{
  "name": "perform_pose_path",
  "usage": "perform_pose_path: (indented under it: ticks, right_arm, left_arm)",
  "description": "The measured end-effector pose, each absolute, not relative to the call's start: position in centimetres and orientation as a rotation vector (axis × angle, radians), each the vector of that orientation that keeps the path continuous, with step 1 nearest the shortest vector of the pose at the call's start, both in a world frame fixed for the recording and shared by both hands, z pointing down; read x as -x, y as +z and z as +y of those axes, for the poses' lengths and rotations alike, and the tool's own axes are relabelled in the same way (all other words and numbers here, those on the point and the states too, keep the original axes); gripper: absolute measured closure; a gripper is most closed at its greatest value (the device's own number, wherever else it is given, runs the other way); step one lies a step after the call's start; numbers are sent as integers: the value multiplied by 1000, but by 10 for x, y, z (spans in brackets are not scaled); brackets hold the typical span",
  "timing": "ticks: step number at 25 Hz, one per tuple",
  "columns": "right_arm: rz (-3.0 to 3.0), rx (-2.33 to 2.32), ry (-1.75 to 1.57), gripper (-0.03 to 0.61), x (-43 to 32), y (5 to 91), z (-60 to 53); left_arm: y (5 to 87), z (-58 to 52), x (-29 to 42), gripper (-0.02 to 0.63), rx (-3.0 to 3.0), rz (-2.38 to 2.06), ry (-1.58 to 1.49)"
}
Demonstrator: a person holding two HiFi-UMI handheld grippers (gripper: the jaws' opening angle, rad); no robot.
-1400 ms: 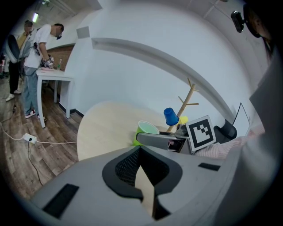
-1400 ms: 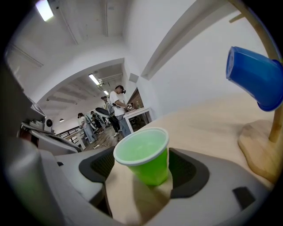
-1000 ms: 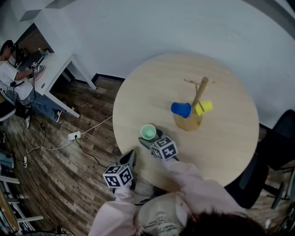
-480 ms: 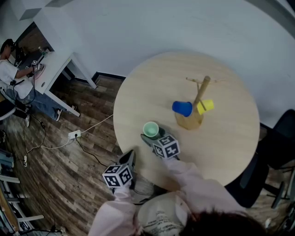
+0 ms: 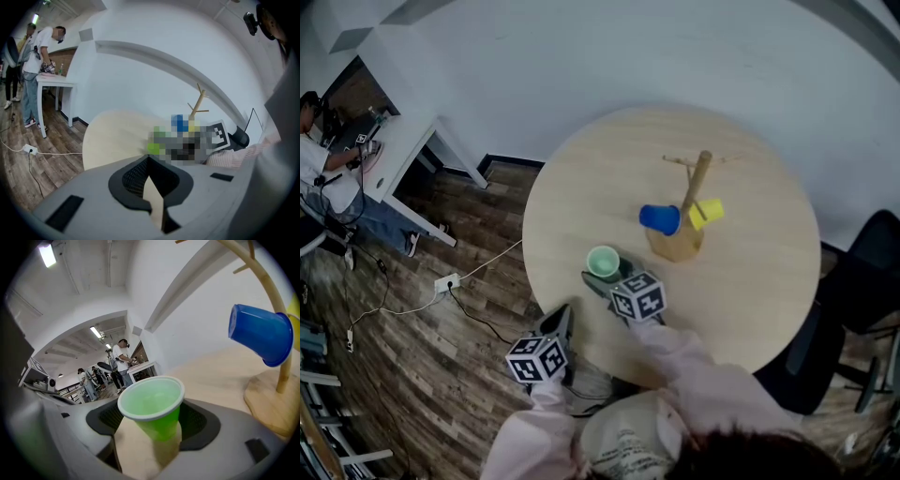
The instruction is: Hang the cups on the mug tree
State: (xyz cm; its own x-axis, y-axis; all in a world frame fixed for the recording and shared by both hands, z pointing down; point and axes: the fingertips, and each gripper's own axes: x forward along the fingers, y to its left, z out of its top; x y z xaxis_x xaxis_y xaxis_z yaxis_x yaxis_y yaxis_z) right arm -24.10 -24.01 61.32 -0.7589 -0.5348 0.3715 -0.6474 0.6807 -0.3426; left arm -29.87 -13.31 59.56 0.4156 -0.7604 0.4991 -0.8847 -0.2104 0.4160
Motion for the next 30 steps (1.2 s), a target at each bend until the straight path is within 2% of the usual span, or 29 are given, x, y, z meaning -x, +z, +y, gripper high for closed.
perform_pose_path:
  ticks: [30]
  right_arm:
    - [-2889,-958,746,238,231,493,-251]
  left_arm:
    - [484,-175,275,609,-2310,-1408,79]
